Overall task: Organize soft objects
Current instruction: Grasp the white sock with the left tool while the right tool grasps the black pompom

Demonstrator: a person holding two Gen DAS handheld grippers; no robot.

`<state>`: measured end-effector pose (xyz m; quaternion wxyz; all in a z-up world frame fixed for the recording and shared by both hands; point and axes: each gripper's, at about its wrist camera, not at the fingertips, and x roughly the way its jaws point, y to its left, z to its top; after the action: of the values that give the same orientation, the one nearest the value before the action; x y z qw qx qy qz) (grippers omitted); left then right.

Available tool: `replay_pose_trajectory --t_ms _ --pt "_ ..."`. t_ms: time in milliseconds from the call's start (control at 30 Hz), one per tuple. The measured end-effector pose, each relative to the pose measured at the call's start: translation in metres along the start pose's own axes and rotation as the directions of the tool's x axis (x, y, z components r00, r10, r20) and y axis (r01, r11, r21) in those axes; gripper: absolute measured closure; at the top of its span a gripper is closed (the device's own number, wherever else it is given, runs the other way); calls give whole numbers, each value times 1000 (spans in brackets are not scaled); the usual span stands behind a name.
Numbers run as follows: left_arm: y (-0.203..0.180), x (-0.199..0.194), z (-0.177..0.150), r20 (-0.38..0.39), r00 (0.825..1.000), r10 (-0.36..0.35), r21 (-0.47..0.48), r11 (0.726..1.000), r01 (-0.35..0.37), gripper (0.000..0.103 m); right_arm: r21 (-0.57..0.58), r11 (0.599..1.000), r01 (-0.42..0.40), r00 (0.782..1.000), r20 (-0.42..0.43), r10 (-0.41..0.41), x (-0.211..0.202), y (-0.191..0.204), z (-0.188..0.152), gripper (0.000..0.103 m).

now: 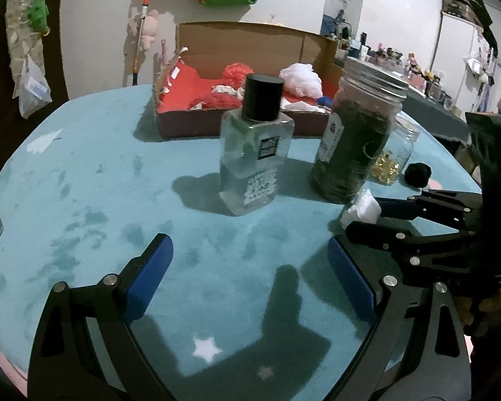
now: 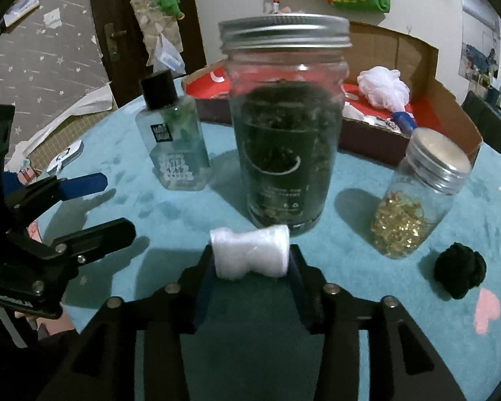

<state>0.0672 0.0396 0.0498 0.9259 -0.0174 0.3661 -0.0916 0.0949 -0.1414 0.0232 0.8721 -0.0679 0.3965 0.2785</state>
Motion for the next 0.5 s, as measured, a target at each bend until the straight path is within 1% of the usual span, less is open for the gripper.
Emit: replay_pose_trajectory --t_ms 33,67,100,200,233,300,367,433,500 --pt "-2 2 0 -2 1000 -5 6 1000 5 8 -2 1000 6 1000 3 -6 -2 1 -2 48" --pt "-5 3 0 -4 1000 -8 10 1000 8 8 -5 1000 15 1000 5 -14 -5 1 -3 37" --pt "-8 5 0 -9 1000 -14 14 1000 14 8 -9 999 31 999 15 -31 -9 0 -5 31" --pt "-19 9 0 -17 999 -33 30 999 34 8 -8 998 68 996 50 -68 -26 -7 -9 31" --pt "-22 10 1 -19 999 -37 37 999 38 8 4 996 88 994 69 -88 -35 -13 -12 31" --pt "-31 13 1 -25 999 -45 50 998 46 8 25 992 121 988 89 -123 -46 -25 -14 26" --pt "-39 16 3 -33 998 -56 60 997 57 8 59 984 166 979 107 -171 -57 -43 -17 25" --pt "-48 20 6 -43 997 -68 71 995 70 8 93 977 191 975 100 -200 -61 -60 -18 25" --pt "-57 26 9 -51 995 -89 86 992 93 8 120 972 202 974 81 -212 -60 -77 -18 25"
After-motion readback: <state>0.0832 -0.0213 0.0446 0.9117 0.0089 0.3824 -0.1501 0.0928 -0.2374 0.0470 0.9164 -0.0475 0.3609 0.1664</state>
